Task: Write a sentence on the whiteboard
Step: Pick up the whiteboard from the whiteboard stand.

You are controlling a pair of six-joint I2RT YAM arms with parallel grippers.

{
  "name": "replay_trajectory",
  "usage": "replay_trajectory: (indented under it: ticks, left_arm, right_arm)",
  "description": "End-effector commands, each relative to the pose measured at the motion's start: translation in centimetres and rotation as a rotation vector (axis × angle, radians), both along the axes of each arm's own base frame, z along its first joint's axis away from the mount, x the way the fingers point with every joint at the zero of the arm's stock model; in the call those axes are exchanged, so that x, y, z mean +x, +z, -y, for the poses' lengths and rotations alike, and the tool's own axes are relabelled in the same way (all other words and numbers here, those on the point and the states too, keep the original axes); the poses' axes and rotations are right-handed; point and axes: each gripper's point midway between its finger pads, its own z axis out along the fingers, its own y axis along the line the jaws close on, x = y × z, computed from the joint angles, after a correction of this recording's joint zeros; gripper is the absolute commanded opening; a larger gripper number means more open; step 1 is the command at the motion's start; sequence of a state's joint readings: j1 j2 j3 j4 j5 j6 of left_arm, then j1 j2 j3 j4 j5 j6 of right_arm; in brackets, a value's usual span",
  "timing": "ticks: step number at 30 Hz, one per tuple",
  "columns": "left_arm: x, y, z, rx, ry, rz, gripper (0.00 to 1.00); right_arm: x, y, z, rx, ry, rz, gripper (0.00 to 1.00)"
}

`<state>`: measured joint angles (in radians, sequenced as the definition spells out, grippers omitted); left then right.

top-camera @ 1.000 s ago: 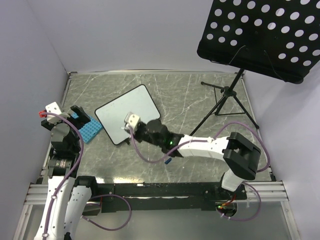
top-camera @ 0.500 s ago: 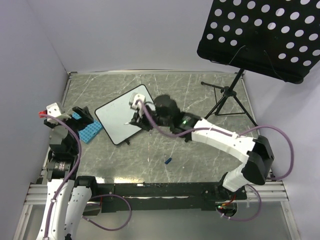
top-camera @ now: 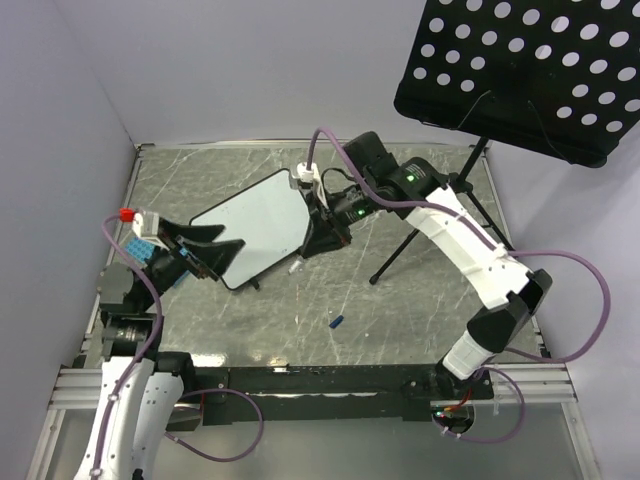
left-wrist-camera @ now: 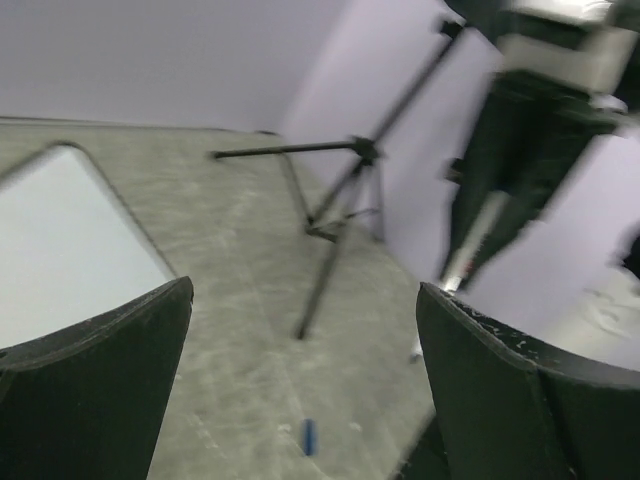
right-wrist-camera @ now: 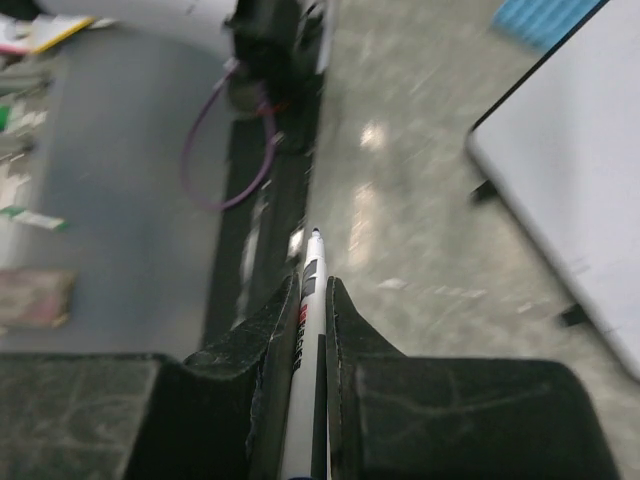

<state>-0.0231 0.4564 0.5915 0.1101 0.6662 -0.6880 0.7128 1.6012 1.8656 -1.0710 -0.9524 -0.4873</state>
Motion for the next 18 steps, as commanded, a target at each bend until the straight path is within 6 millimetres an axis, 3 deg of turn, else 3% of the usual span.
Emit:
replay_trajectory:
  ticks: [1, 2, 7, 8, 12, 18]
  left_arm:
    - [-5.7, 2.3, 3.6, -0.081, -0.369, 0.112, 0.97]
    - [-5.9, 2.3, 3.8, -0.085, -0.383, 0.109, 0.97]
    - [-7.2, 2.2, 6.7, -0.132, -0.516, 0.083, 0.97]
    - [-7.7, 1.7, 8.0, -0.133, -0.572, 0.046, 0.97]
    - [-6.1, 0.7, 10.5, -0.095, -0.531, 0.028, 0.97]
    - [-3.3, -0.8, 10.1, -0.035, -0.388, -0.006, 0.97]
  right_arm:
    - [-3.3, -1.3, 2.2, -0.022, 0.094, -0.175, 0.00]
    - [-3.7, -2.3, 2.4, -0.025, 0.095, -0.208, 0.00]
    - [-4.6, -2.4, 2.3, 0.064, 0.109, -0.258, 0.00]
    - [-4.3, -2.4, 2.0, 0.083, 0.111, -0.252, 0.00]
    - [-4.0, -2.5, 2.1, 0.109, 0.094, -0.339, 0.00]
    - [-1.5, -4.9, 2.4, 0.130, -0.026, -0.347, 0.00]
